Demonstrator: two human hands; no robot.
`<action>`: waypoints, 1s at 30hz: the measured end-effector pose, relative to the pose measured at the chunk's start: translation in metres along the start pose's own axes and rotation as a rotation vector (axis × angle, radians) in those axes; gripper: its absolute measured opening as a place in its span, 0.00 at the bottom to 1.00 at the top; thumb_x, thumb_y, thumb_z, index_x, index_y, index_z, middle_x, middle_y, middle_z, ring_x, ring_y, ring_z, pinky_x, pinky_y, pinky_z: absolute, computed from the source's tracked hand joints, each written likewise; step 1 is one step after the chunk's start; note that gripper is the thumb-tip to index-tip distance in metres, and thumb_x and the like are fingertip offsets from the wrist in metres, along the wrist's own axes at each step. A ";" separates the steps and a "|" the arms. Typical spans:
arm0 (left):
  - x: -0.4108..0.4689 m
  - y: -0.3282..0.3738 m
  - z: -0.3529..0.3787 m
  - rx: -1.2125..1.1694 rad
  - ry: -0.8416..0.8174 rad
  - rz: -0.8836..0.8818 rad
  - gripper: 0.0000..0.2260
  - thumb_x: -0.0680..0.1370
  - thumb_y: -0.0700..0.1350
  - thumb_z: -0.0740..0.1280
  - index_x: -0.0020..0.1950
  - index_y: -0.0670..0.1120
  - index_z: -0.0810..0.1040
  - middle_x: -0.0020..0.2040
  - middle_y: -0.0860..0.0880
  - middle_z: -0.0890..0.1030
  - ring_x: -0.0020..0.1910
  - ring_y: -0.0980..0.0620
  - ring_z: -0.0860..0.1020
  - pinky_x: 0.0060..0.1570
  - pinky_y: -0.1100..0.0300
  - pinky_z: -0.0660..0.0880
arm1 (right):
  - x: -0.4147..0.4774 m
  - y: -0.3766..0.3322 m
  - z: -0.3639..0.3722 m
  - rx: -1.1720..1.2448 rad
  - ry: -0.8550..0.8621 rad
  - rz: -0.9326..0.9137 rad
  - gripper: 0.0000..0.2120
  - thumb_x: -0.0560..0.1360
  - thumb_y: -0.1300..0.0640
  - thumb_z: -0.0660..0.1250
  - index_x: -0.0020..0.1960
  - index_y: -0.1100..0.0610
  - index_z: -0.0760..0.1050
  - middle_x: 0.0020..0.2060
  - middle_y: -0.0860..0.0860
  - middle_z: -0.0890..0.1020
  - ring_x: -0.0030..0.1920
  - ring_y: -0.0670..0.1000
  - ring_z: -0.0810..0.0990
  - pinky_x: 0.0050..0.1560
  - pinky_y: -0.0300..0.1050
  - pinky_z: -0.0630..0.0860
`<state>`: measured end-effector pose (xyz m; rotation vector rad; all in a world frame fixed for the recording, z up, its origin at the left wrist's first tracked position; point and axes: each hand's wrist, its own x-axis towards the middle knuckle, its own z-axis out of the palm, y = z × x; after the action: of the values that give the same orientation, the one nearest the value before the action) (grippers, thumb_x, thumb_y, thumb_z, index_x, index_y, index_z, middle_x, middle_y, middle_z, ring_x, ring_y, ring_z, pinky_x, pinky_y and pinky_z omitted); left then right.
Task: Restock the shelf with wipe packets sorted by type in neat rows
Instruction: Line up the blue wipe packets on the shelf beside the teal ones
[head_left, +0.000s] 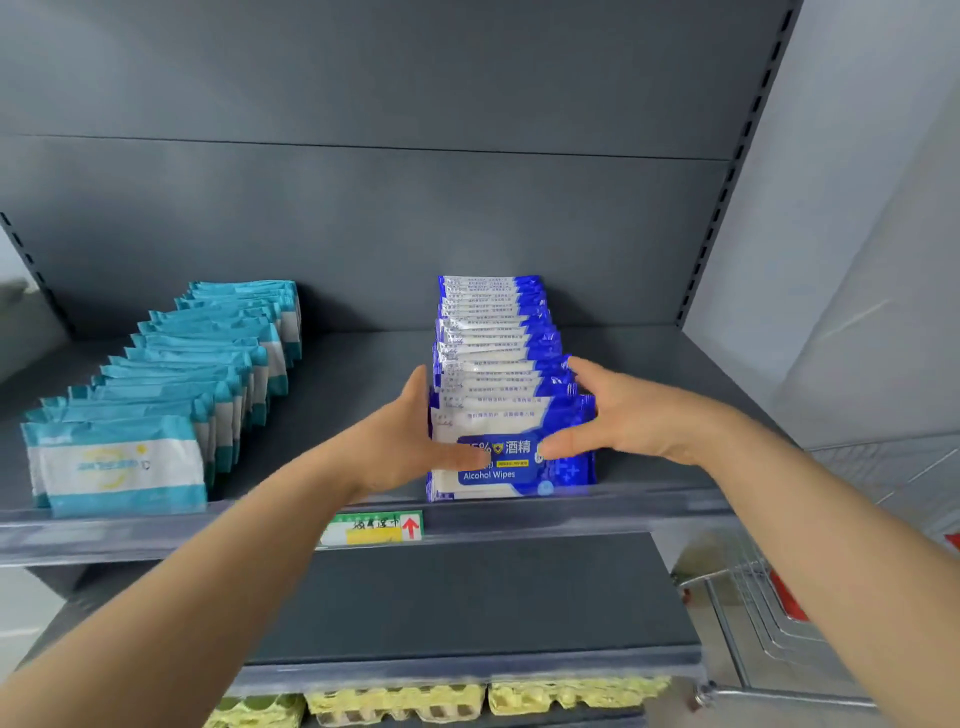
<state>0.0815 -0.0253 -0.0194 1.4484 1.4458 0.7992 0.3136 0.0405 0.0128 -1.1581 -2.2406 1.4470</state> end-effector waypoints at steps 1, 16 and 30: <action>0.001 -0.001 0.004 0.048 0.038 -0.007 0.28 0.68 0.47 0.78 0.60 0.51 0.64 0.54 0.56 0.82 0.48 0.56 0.83 0.48 0.55 0.81 | 0.002 0.006 0.004 -0.033 0.048 0.015 0.38 0.67 0.60 0.77 0.70 0.43 0.63 0.58 0.38 0.80 0.57 0.41 0.80 0.62 0.46 0.75; -0.005 -0.001 0.020 0.133 0.098 -0.040 0.25 0.72 0.49 0.74 0.65 0.51 0.67 0.60 0.52 0.80 0.55 0.53 0.81 0.57 0.50 0.78 | 0.004 0.009 0.013 -0.167 0.141 0.035 0.37 0.70 0.58 0.74 0.73 0.48 0.59 0.62 0.45 0.78 0.57 0.46 0.80 0.60 0.49 0.76; -0.089 0.009 -0.055 1.100 0.612 0.013 0.18 0.78 0.53 0.61 0.64 0.45 0.73 0.59 0.46 0.78 0.58 0.43 0.75 0.54 0.51 0.74 | 0.014 -0.091 0.072 -0.891 0.427 -0.158 0.19 0.78 0.50 0.62 0.65 0.59 0.72 0.63 0.54 0.76 0.63 0.58 0.73 0.61 0.53 0.71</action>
<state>0.0254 -0.1033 0.0236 2.0861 2.5836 0.4409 0.2192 -0.0152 0.0524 -1.2809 -2.5855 0.0489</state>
